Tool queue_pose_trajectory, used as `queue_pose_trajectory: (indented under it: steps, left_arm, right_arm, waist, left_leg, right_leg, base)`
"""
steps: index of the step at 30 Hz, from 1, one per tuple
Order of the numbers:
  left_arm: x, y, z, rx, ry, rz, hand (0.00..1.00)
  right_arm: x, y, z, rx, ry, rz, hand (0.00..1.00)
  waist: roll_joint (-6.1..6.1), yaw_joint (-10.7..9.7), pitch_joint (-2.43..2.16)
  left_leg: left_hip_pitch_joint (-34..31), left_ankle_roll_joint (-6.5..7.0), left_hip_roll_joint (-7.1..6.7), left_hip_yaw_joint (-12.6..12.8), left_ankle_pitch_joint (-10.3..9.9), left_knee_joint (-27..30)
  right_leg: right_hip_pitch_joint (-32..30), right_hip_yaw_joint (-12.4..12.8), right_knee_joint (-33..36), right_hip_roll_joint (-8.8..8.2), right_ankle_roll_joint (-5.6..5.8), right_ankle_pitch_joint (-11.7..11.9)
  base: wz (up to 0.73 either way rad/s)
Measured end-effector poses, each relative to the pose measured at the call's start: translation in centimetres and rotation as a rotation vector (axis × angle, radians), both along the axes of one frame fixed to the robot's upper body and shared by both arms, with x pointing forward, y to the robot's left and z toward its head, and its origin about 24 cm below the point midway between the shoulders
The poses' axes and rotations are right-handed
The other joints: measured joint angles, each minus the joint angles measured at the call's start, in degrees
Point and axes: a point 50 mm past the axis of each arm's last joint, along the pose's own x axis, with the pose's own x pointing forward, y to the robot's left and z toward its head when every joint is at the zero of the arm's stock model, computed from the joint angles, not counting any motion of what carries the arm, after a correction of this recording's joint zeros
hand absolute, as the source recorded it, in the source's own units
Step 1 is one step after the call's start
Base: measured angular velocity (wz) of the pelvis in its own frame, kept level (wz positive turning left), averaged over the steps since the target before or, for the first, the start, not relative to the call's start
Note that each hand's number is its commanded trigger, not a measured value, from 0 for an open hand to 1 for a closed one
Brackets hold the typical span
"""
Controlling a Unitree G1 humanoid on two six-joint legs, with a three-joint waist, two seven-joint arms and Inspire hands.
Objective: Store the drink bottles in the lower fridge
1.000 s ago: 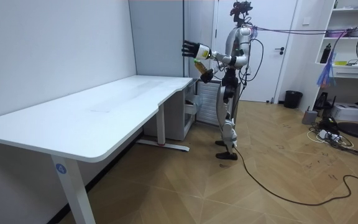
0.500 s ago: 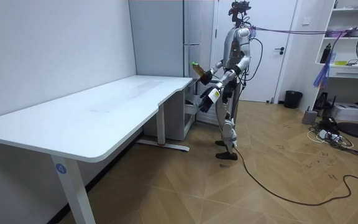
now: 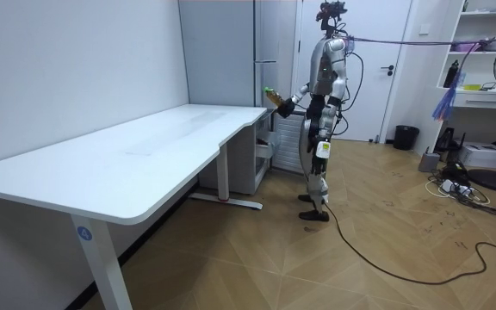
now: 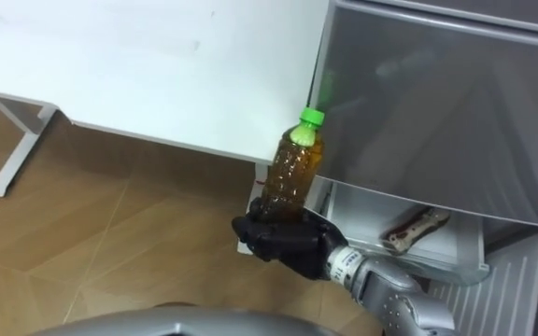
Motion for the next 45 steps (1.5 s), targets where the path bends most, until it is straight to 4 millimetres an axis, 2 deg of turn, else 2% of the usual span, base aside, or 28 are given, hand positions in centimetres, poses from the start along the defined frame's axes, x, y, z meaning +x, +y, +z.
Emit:
queue_pose_trajectory:
  steps: [3,7,11,13,17,22,28,37,45]
  left_arm:
    - [-0.6,-0.4,-0.2,-0.004,0.068,-0.139,0.0]
    - [-1.0,-1.4,-0.5,0.004,0.162,-0.389,0.0]
    - [-0.7,-1.7,-0.7,0.001,0.194,-0.495,0.0]
    - [-0.5,-1.9,-0.7,-0.001,0.206,-0.539,0.0]
    - [-0.4,-2.0,-0.7,-0.005,0.228,-0.572,0.0]
    - [-0.8,-2.3,-0.8,-0.003,0.273,-0.631,0.0]
    - [-1.1,-2.9,-0.9,-0.035,0.279,-0.628,0.0]
    - [-1.2,-3.0,-0.9,-0.047,0.275,-0.647,0.0]
    - [-1.0,-2.9,-0.9,-0.043,0.273,-0.658,0.0]
  right_arm:
    - [0.1,0.2,-0.1,-0.002,0.012,-0.025,1.0]
    - [-0.4,0.8,-0.5,0.041,0.057,-0.061,1.0]
    - [-0.5,0.6,-0.8,0.014,0.082,-0.087,1.0]
    - [-0.5,0.6,-0.9,-0.004,0.093,-0.106,1.0]
    - [-0.9,0.0,-1.7,-0.043,0.147,-0.156,1.0]
    - [-1.9,-1.8,-3.5,-0.144,0.317,-0.348,1.0]
    - [-1.5,-3.4,-3.5,-0.124,0.399,-0.567,1.0]
    - [-1.4,-3.6,-3.7,-0.068,0.474,-0.74,1.0]
    - [-1.8,-3.6,-4.1,-0.067,0.531,-0.813,1.0]
  waist:
    - [-0.09,-0.51,-0.04]
    - [-0.09,-2.75,-0.04]
    - [0.05,-3.71,-0.05]
    - [0.17,-4.84,-0.13]
    - [0.54,-6.4,-0.36]
    - [1.28,-7.63,-0.45]
    - [1.73,-7.78,-0.34]
    - [1.53,-7.79,-0.14]
    - [1.59,-7.85,-0.07]
  left_leg:
    - [-0.03,0.0,0.06,0.41,0.0,-0.03]
    - [-0.08,0.0,0.03,0.47,-0.01,-0.02]
    - [-0.18,0.02,0.04,0.54,-0.04,0.07]
    - [-0.43,0.01,0.05,0.47,-0.04,0.33]
    - [-0.8,0.02,0.05,0.48,-0.05,0.83]
    - [-0.84,0.04,0.07,0.49,-0.05,1.14]
    - [-0.75,0.03,0.06,0.73,-0.05,1.25]
    - [-0.27,0.04,0.0,0.85,-0.04,0.82]
    - [-0.92,0.04,-0.03,0.87,-0.04,0.8]
  right_leg:
    - [-0.16,0.09,0.04,0.01,-0.03,0.02]
    - [-0.32,0.22,0.08,0.01,-0.03,0.02]
    - [-0.4,0.36,0.12,0.03,-0.13,0.09]
    - [-0.45,0.31,0.1,0.05,-0.17,0.15]
    - [-0.62,0.35,0.14,0.04,-0.18,0.34]
    - [-0.64,0.41,0.31,0.03,-0.24,0.55]
    - [-0.89,1.03,0.11,0.13,-0.26,0.54]
    - [-0.82,1.41,-0.55,0.23,-0.1,0.41]
    - [-0.96,1.49,-0.85,0.23,-0.04,0.38]
  base:
    - [-0.04]
    - [-0.01]
    - [-0.01]
    - [0.0]
    - [0.0]
    - [0.0]
    - [-0.03]
    - [0.0]
    - [0.0]
